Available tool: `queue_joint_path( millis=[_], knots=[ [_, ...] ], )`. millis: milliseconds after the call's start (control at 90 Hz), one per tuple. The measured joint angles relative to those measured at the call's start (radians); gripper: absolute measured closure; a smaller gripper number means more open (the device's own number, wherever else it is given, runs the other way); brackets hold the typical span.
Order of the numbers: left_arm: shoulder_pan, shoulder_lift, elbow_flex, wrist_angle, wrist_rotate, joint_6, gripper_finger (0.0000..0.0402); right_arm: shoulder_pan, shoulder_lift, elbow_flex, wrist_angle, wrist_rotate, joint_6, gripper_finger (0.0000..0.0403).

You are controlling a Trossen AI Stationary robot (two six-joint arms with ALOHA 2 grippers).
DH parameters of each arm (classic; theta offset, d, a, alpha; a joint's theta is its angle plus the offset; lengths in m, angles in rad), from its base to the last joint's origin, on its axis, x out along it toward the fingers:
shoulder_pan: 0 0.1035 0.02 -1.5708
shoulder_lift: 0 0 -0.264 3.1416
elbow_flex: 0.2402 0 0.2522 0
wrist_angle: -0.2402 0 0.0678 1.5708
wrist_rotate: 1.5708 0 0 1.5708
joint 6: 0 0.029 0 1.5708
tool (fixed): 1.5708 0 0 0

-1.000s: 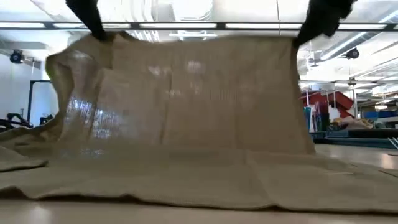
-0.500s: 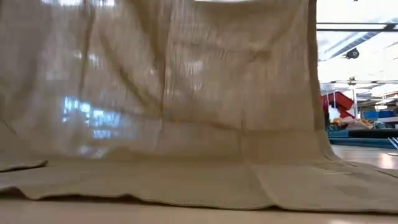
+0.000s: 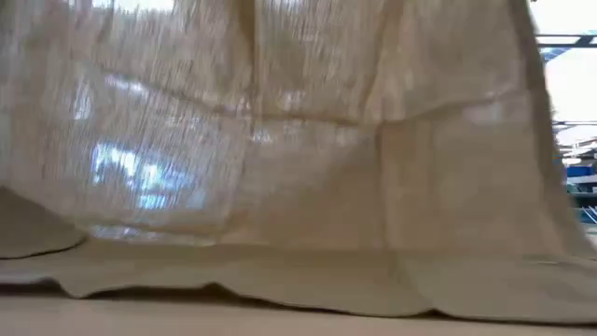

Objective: Set table place
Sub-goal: Fold the brown table napkin

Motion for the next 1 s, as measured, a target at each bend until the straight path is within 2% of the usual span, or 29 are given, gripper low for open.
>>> queue_joint_path(
  millis=[267,422,678,1000],
  knots=[
    [-0.079,0.088,0.238,-0.102,-0.003,-0.002,0.0402,0.01,0.001,0.065,-0.001,0.025,-0.033,0.0403],
    [-0.12,0.101,0.324,-0.116,-0.003,-0.011,0.0402,0.019,0.001,0.077,0.0,0.03,-0.036,0.0403],
    [-0.149,0.067,0.324,-0.074,-0.003,-0.068,0.0402,0.03,-0.007,0.079,0.0,0.074,-0.041,0.0403],
    [-0.158,0.064,0.323,-0.092,0.006,-0.07,0.0402,0.067,-0.011,0.079,0.0,0.091,-0.021,0.0403]
  ],
)
